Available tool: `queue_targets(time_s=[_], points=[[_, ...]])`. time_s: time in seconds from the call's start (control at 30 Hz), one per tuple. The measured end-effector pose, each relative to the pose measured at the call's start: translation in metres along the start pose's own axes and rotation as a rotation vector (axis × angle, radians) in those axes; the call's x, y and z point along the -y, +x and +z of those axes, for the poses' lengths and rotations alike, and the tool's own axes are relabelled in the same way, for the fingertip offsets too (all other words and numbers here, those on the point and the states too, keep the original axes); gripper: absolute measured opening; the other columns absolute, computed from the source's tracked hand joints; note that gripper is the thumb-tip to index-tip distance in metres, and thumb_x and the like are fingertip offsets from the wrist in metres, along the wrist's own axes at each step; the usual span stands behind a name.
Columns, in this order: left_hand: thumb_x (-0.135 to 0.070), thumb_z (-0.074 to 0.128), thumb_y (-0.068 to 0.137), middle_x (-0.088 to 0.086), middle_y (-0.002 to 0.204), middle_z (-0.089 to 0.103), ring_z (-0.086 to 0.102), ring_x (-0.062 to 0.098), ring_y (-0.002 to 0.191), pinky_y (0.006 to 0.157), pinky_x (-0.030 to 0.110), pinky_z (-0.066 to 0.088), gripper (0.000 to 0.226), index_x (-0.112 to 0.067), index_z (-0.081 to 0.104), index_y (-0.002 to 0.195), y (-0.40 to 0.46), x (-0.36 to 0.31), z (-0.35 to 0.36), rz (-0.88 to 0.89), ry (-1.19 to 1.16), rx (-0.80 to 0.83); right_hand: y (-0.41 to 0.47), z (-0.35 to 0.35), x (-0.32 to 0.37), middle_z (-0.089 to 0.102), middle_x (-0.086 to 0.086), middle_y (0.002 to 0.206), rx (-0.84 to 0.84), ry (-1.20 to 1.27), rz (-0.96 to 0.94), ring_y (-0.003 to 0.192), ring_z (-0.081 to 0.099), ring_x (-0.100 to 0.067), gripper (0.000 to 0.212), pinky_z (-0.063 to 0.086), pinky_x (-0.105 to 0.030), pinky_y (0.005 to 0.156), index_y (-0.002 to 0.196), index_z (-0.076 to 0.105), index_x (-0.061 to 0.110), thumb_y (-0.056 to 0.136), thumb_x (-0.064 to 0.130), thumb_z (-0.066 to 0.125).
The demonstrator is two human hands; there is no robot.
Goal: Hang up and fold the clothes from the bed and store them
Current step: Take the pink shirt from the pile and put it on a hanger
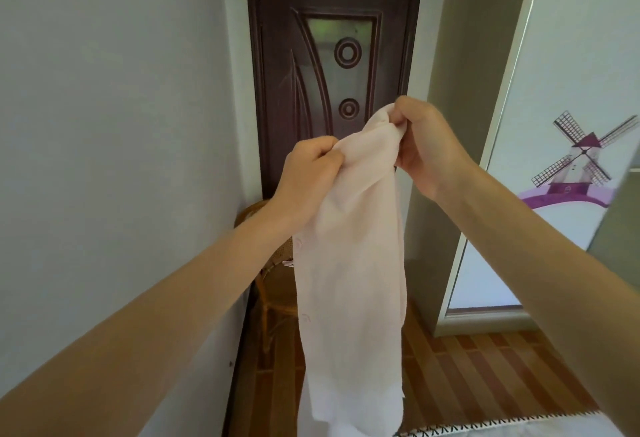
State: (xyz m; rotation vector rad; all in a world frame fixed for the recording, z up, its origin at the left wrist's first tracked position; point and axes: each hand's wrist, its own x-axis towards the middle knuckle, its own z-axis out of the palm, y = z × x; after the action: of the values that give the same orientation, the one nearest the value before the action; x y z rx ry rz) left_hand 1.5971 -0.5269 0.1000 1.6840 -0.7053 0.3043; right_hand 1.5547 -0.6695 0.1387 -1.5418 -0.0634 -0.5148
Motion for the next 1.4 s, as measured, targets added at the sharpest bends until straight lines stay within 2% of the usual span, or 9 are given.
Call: queue_targets(time_s=[0.17, 0.4, 0.57, 0.67, 0.83, 1.0, 1.13, 1.3, 1.4], points=[[-0.008, 0.047, 0.092, 0.007, 0.064, 0.042, 0.041, 0.018, 0.065, 0.065, 0.035, 0.034, 0.028, -0.009, 0.05, 0.065, 0.059, 0.049, 0.014, -0.004, 0.015, 0.024, 0.068, -0.005, -0.035, 0.05, -0.016, 0.086, 0.016, -0.003, 0.017, 0.074, 0.051, -0.022, 0.021, 0.045, -0.026, 0.058, 0.075, 0.051, 0.009, 0.06, 0.024, 0.049], [-0.009, 0.048, 0.093, 0.019, 0.071, 0.048, 0.045, 0.017, 0.067, 0.066, 0.034, 0.037, 0.026, 0.009, 0.054, 0.075, 0.154, 0.114, 0.039, -0.03, 0.029, -0.001, 0.176, -0.017, -0.077, 0.05, -0.005, 0.068, 0.052, 0.059, 0.017, 0.067, 0.051, -0.018, 0.01, 0.044, -0.028, 0.062, 0.066, 0.048, 0.013, 0.061, 0.021, 0.049], [-0.009, 0.047, 0.096, 0.005, 0.067, 0.049, 0.044, 0.002, 0.059, 0.062, 0.019, 0.039, 0.028, -0.001, 0.056, 0.072, 0.219, 0.146, 0.059, -0.036, 0.03, -0.015, 0.244, -0.031, -0.098, 0.054, -0.007, 0.073, 0.119, 0.054, 0.016, 0.063, 0.055, -0.016, 0.013, 0.046, -0.022, 0.054, 0.072, 0.052, 0.01, 0.067, 0.021, 0.049], [-0.011, 0.047, 0.097, 0.015, 0.073, 0.051, 0.046, 0.01, 0.065, 0.066, 0.025, 0.039, 0.027, 0.001, 0.056, 0.074, 0.246, 0.165, 0.069, -0.047, 0.035, -0.024, 0.276, -0.035, -0.113, 0.053, -0.004, 0.07, 0.101, 0.052, 0.029, 0.061, 0.054, -0.014, 0.011, 0.045, -0.024, 0.055, 0.068, 0.05, 0.012, 0.078, 0.017, 0.047], [-0.008, 0.047, 0.096, 0.0, 0.066, 0.048, 0.045, 0.008, 0.064, 0.065, 0.025, 0.038, 0.031, -0.013, 0.052, 0.065, 0.285, 0.194, 0.077, -0.065, 0.017, 0.002, 0.323, -0.04, -0.135, 0.051, -0.005, 0.069, 0.099, 0.045, 0.04, 0.06, 0.052, -0.014, 0.009, 0.045, -0.023, 0.055, 0.067, 0.048, 0.012, 0.072, 0.02, 0.048], [-0.004, 0.047, 0.09, 0.009, 0.065, 0.04, 0.037, 0.018, 0.064, 0.064, 0.034, 0.03, 0.025, 0.004, 0.045, 0.067, 0.323, 0.229, 0.09, -0.055, -0.033, 0.045, 0.362, -0.043, -0.156, 0.046, -0.012, 0.075, 0.042, 0.018, 0.056, 0.061, 0.047, -0.018, 0.014, 0.041, -0.02, 0.05, 0.071, 0.047, 0.011, 0.062, 0.023, 0.048], [-0.006, 0.047, 0.087, 0.009, 0.066, 0.039, 0.036, 0.02, 0.065, 0.064, 0.036, 0.028, 0.022, 0.006, 0.041, 0.069, 0.35, 0.258, 0.098, -0.038, -0.124, 0.127, 0.39, -0.043, -0.171, 0.039, -0.015, 0.076, -0.031, -0.051, 0.068, 0.066, 0.039, -0.026, 0.016, 0.033, -0.028, 0.055, 0.07, 0.045, 0.011, 0.061, 0.024, 0.048], [-0.03, 0.041, 0.1, 0.01, 0.077, 0.056, 0.054, 0.022, 0.071, 0.071, 0.034, 0.042, 0.034, -0.007, 0.059, 0.082, 0.389, 0.288, 0.106, -0.349, -0.268, 0.205, 0.426, -0.046, -0.177, 0.035, 0.0, 0.053, -0.188, 0.106, 0.098, 0.049, 0.037, -0.015, 0.017, 0.031, -0.026, 0.053, 0.056, 0.033, 0.016, 0.071, 0.014, 0.041], [-0.024, 0.048, 0.099, 0.002, 0.079, 0.071, 0.066, 0.018, 0.077, 0.068, 0.028, 0.053, 0.027, -0.013, 0.068, 0.083, 0.41, 0.325, 0.122, -0.446, -0.234, 0.268, 0.446, -0.053, -0.174, 0.033, 0.001, 0.046, -0.222, 0.17, 0.07, 0.043, 0.034, -0.014, 0.035, 0.031, -0.023, 0.051, 0.048, 0.031, 0.017, 0.081, 0.005, 0.028]])
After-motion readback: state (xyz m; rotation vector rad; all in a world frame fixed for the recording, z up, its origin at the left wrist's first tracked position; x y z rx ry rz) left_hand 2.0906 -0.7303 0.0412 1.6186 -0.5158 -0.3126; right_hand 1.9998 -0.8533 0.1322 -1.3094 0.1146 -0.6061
